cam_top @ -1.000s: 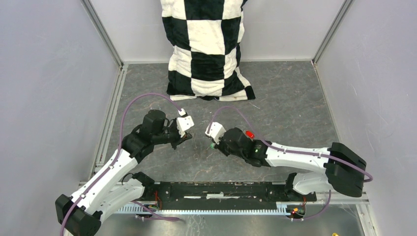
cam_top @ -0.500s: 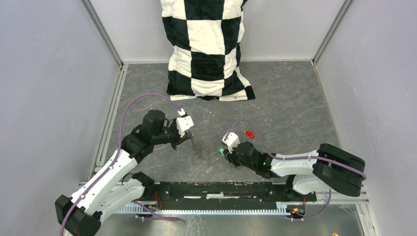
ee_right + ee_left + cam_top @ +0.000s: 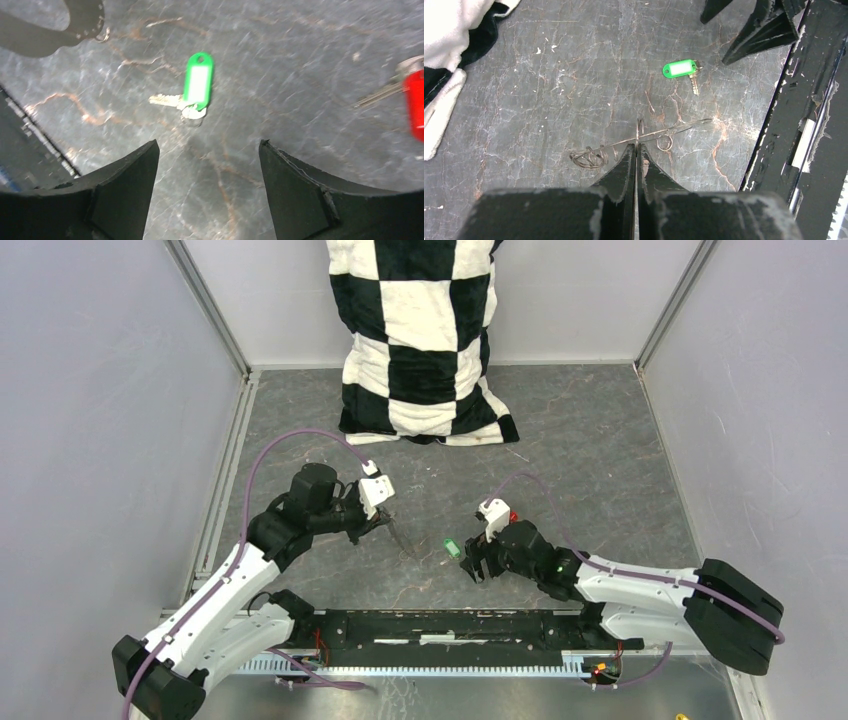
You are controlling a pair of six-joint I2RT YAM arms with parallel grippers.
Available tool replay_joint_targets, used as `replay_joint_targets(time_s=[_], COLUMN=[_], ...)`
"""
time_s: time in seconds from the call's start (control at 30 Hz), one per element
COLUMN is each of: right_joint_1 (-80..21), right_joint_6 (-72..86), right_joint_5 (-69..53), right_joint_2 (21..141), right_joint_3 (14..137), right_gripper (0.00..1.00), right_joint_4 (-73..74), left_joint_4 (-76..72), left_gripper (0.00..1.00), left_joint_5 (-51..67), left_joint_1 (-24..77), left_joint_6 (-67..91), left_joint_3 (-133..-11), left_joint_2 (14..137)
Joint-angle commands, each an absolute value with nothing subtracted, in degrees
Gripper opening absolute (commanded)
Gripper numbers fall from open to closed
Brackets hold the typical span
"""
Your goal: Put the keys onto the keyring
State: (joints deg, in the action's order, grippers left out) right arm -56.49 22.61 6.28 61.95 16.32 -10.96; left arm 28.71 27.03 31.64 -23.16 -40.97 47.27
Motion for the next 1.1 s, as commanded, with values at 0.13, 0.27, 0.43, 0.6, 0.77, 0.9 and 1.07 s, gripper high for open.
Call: replay_joint_targets(time_s=[0.13,0.27,0.43,0.6,0.77,0.9,1.07], right_joint_1=[-56.7,-56.7,-59.3,-63.9,-65.9,-66.1,-66.1], right_joint_6=[28.1,23.7,15.6,7.0,1.5,0.4,-1.0], right_joint_5=[-1.8,-0.4,9.0,11.9,14.6,15.1,15.3], right_joint_2=[60.0,60.1,62.3,67.9,72.9,75.1,77.6], right_joint_3=[16.1,13.7,9.9,10.3,11.6,11.8,12.6], right_gripper=[0.72,0.65,0.58,0.52,0.47,0.41,0.34], right_joint_4=[-5.7,-14.0,-27.6,-35.8,-38.3,-40.9,-43.2], left_joint_4=[30.2,30.8,29.6,29.8,30.4,30.4,30.9], left_gripper=[0.02,0.02,0.02,0.02,0.02,0.02,0.02], left_joint_5=[28.1,28.2,29.0,28.6,27.9,27.4,27.0], left_joint_1=[31.7,31.6,31.6,31.6,31.6,31.6,31.7], left_joint_6=[-20.2,-20.2,-19.2,-19.4,-19.8,-20.1,-20.7], left_joint_3=[-45.2,-45.2,-45.6,-45.5,-45.6,-45.5,-45.4], left_joint_2=[48.4,48.4,49.5,49.5,49.5,49.4,49.5])
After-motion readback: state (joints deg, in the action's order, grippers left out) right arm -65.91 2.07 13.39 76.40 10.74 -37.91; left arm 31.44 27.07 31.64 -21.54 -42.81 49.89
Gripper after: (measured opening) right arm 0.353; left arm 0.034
